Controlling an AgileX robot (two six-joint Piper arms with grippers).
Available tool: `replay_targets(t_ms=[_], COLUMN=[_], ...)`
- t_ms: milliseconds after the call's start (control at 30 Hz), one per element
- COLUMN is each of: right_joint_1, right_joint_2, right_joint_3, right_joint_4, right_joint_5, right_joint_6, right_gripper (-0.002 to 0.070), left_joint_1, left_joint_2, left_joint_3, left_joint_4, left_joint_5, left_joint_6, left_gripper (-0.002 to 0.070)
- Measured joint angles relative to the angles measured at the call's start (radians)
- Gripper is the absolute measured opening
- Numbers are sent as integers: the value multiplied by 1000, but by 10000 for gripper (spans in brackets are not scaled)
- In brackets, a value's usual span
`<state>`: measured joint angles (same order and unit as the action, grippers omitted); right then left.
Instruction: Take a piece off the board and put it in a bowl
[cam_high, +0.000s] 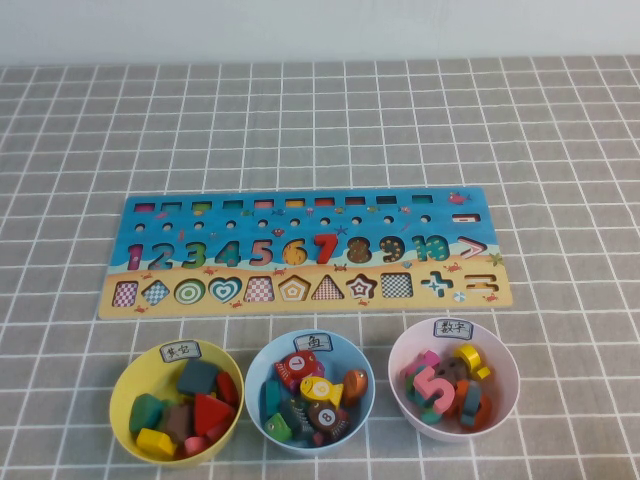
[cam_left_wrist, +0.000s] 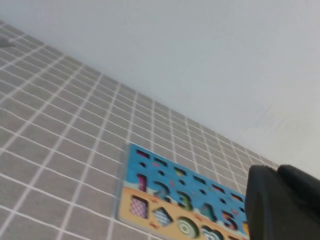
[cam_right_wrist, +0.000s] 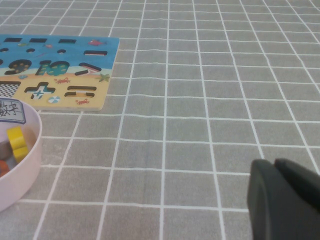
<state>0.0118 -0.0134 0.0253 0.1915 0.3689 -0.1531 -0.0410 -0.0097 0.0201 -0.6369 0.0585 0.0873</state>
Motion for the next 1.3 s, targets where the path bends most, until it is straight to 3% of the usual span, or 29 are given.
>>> replay_targets(t_ms=[200, 367, 567, 867, 1033, 1300], right_joint_1=[0, 0, 0, 0, 0, 0], right_joint_2=[0, 0, 0, 0, 0, 0], right_joint_3=[0, 0, 0, 0, 0, 0], right_joint_4=[0, 0, 0, 0, 0, 0], right_joint_5=[0, 0, 0, 0, 0, 0], right_joint_6=[0, 0, 0, 0, 0, 0], right_gripper=[-17, -17, -17, -17, -17, -17], left_joint_1=[0, 0, 0, -2, -63, -214], left_joint_2=[152, 420, 715, 1150, 1342, 1653], left_joint_3=[-170, -353, -603, -968, -1155, -1495], left_joint_4=[-2, 1, 4, 16, 54, 229], left_joint_5=[182, 352, 586, 927, 1007, 1123], left_joint_6=[6, 149, 372, 835, 1040, 1078], left_gripper=[-1, -1, -1, -1, -1, -1])
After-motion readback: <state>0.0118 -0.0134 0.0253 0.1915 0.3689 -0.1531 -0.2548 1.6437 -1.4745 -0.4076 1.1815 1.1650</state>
